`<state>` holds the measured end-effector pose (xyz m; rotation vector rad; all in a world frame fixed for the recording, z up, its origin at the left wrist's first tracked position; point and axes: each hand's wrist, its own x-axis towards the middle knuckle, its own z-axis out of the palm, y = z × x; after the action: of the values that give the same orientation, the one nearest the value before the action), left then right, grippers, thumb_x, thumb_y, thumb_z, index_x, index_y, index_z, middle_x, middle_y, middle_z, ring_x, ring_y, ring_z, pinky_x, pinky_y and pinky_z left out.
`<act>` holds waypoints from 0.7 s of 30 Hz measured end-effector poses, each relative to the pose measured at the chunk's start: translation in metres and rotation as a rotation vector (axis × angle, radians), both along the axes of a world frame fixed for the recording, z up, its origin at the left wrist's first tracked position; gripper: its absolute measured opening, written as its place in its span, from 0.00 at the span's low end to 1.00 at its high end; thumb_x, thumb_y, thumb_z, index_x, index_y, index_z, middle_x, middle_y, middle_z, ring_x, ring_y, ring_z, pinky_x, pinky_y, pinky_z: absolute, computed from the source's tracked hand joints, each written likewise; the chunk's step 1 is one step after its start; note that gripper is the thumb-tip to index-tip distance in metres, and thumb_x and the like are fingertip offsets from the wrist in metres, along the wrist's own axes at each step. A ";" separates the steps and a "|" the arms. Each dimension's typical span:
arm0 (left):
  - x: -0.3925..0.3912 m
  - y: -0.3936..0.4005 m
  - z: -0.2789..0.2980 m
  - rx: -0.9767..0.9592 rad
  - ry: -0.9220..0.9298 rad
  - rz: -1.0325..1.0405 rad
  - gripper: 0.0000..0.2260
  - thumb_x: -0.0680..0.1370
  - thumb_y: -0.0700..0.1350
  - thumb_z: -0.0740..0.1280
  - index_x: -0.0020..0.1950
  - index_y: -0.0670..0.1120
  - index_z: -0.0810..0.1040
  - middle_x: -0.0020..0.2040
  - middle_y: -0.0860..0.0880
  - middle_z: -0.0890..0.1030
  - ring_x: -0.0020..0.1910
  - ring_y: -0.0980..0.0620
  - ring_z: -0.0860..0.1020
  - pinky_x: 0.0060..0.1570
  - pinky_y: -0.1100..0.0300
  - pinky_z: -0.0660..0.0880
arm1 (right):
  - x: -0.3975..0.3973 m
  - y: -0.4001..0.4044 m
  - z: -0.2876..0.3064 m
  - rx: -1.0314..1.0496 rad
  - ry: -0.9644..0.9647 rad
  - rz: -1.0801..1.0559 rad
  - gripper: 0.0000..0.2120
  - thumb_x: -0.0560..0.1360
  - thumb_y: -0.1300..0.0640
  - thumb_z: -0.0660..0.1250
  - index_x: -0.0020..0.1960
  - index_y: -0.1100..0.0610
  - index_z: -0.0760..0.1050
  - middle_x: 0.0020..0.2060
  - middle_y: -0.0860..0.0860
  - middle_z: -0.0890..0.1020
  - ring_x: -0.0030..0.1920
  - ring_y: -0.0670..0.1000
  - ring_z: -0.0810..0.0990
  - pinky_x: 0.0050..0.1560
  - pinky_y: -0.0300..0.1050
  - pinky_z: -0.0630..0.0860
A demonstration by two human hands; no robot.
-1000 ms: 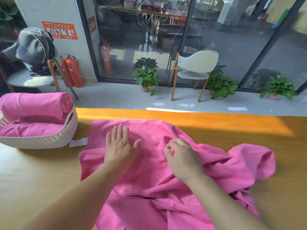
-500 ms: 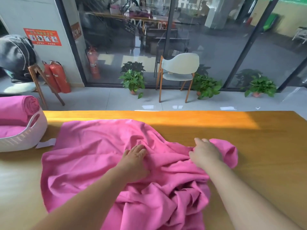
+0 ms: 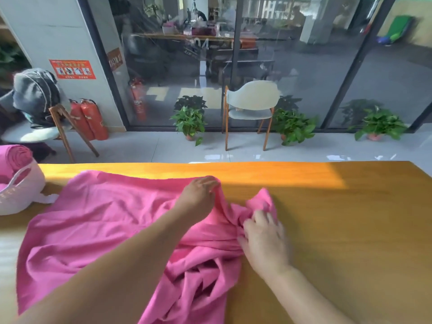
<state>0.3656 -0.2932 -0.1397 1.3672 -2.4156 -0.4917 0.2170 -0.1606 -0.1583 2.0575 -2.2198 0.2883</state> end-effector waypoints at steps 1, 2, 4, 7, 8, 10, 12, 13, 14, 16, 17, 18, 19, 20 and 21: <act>-0.005 0.000 -0.002 0.038 -0.049 -0.024 0.20 0.80 0.41 0.61 0.72 0.48 0.70 0.74 0.49 0.68 0.72 0.46 0.66 0.72 0.51 0.64 | -0.007 0.003 -0.003 0.143 -0.039 -0.027 0.09 0.72 0.46 0.72 0.46 0.50 0.78 0.49 0.50 0.78 0.51 0.56 0.80 0.50 0.49 0.75; -0.009 0.001 -0.005 0.107 -0.119 -0.042 0.27 0.78 0.42 0.64 0.77 0.51 0.63 0.78 0.50 0.60 0.75 0.46 0.61 0.73 0.50 0.61 | -0.014 0.004 -0.007 0.231 -0.127 -0.058 0.08 0.74 0.45 0.68 0.45 0.49 0.76 0.50 0.48 0.78 0.52 0.55 0.80 0.50 0.47 0.74; -0.017 0.007 -0.009 0.193 -0.240 -0.117 0.37 0.75 0.41 0.68 0.79 0.55 0.54 0.80 0.51 0.52 0.76 0.46 0.58 0.72 0.50 0.64 | -0.023 0.003 -0.011 0.243 -0.368 -0.124 0.11 0.74 0.45 0.66 0.39 0.49 0.70 0.46 0.45 0.76 0.47 0.53 0.79 0.44 0.45 0.72; -0.026 0.007 -0.023 0.188 -0.194 -0.162 0.30 0.74 0.40 0.68 0.75 0.55 0.66 0.74 0.50 0.66 0.69 0.47 0.71 0.63 0.53 0.73 | -0.029 -0.008 -0.011 0.070 -0.457 -0.143 0.08 0.73 0.47 0.67 0.43 0.47 0.69 0.50 0.42 0.73 0.49 0.52 0.78 0.43 0.47 0.75; -0.027 0.004 -0.025 0.166 -0.165 -0.128 0.24 0.75 0.41 0.67 0.70 0.54 0.73 0.69 0.50 0.73 0.65 0.47 0.74 0.60 0.54 0.74 | -0.030 -0.011 -0.011 0.036 -0.474 -0.145 0.07 0.74 0.47 0.67 0.47 0.45 0.69 0.56 0.42 0.72 0.55 0.52 0.77 0.45 0.48 0.77; -0.027 -0.004 -0.024 0.077 -0.110 0.012 0.14 0.77 0.42 0.65 0.61 0.50 0.81 0.61 0.48 0.79 0.59 0.45 0.77 0.54 0.56 0.74 | -0.032 -0.014 -0.010 -0.066 -0.507 -0.169 0.09 0.75 0.48 0.68 0.53 0.45 0.71 0.65 0.46 0.70 0.68 0.52 0.72 0.48 0.48 0.78; -0.023 -0.015 -0.013 -0.016 0.033 0.200 0.11 0.78 0.41 0.64 0.56 0.45 0.82 0.57 0.43 0.80 0.57 0.42 0.77 0.49 0.57 0.70 | -0.034 -0.015 -0.011 -0.160 -0.535 -0.221 0.16 0.74 0.49 0.70 0.59 0.47 0.71 0.66 0.48 0.69 0.67 0.53 0.74 0.48 0.48 0.77; -0.022 -0.023 -0.007 -0.042 0.122 0.302 0.11 0.78 0.39 0.63 0.56 0.43 0.82 0.56 0.42 0.79 0.56 0.41 0.77 0.50 0.57 0.68 | -0.034 -0.016 -0.011 -0.188 -0.532 -0.252 0.18 0.74 0.49 0.70 0.61 0.48 0.71 0.65 0.49 0.69 0.62 0.55 0.77 0.47 0.49 0.77; -0.021 -0.030 0.000 -0.052 0.218 0.383 0.12 0.78 0.38 0.62 0.59 0.43 0.80 0.59 0.41 0.78 0.58 0.41 0.76 0.53 0.57 0.67 | -0.035 -0.017 -0.013 -0.210 -0.527 -0.272 0.20 0.73 0.49 0.71 0.62 0.49 0.71 0.63 0.48 0.70 0.58 0.55 0.79 0.46 0.48 0.76; -0.021 -0.039 0.010 0.016 0.295 0.420 0.21 0.79 0.38 0.60 0.73 0.46 0.68 0.71 0.42 0.66 0.68 0.43 0.68 0.63 0.56 0.64 | -0.034 -0.020 -0.013 -0.227 -0.561 -0.311 0.21 0.74 0.48 0.70 0.65 0.50 0.71 0.62 0.49 0.70 0.55 0.55 0.78 0.48 0.48 0.75; -0.022 -0.039 0.011 0.067 0.212 0.402 0.27 0.78 0.37 0.59 0.77 0.48 0.59 0.76 0.44 0.57 0.74 0.43 0.61 0.68 0.54 0.61 | -0.033 -0.023 -0.013 -0.194 -0.603 -0.351 0.23 0.76 0.47 0.69 0.67 0.51 0.69 0.64 0.49 0.70 0.58 0.55 0.77 0.52 0.49 0.74; -0.021 -0.037 0.008 0.095 0.108 0.387 0.32 0.76 0.35 0.60 0.79 0.49 0.53 0.78 0.46 0.48 0.76 0.43 0.56 0.70 0.51 0.59 | -0.032 -0.026 -0.011 -0.125 -0.655 -0.416 0.25 0.77 0.45 0.66 0.70 0.52 0.67 0.66 0.51 0.70 0.62 0.56 0.75 0.56 0.49 0.73; -0.018 -0.034 0.003 0.092 0.040 0.387 0.35 0.75 0.35 0.60 0.79 0.49 0.51 0.79 0.46 0.45 0.76 0.42 0.54 0.71 0.49 0.60 | -0.033 -0.032 -0.011 -0.024 -0.716 -0.496 0.28 0.78 0.42 0.63 0.73 0.54 0.64 0.68 0.53 0.70 0.65 0.57 0.73 0.58 0.50 0.72; -0.015 -0.031 -0.003 0.081 0.005 0.391 0.36 0.74 0.35 0.62 0.79 0.49 0.52 0.79 0.46 0.45 0.76 0.41 0.56 0.71 0.48 0.61 | -0.033 -0.040 -0.011 0.090 -0.786 -0.570 0.31 0.79 0.38 0.60 0.74 0.56 0.62 0.69 0.55 0.70 0.66 0.58 0.73 0.59 0.51 0.71; -0.012 -0.029 -0.011 0.081 -0.018 0.386 0.34 0.75 0.37 0.63 0.79 0.48 0.54 0.78 0.44 0.49 0.75 0.41 0.58 0.71 0.49 0.62 | -0.033 -0.050 -0.012 0.185 -0.866 -0.627 0.35 0.77 0.34 0.57 0.74 0.58 0.64 0.68 0.57 0.73 0.64 0.59 0.75 0.59 0.51 0.73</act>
<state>0.3538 -0.3223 -0.1503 1.8238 -2.0874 -0.4785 0.1839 -0.2101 -0.1706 1.2719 -3.3288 1.0911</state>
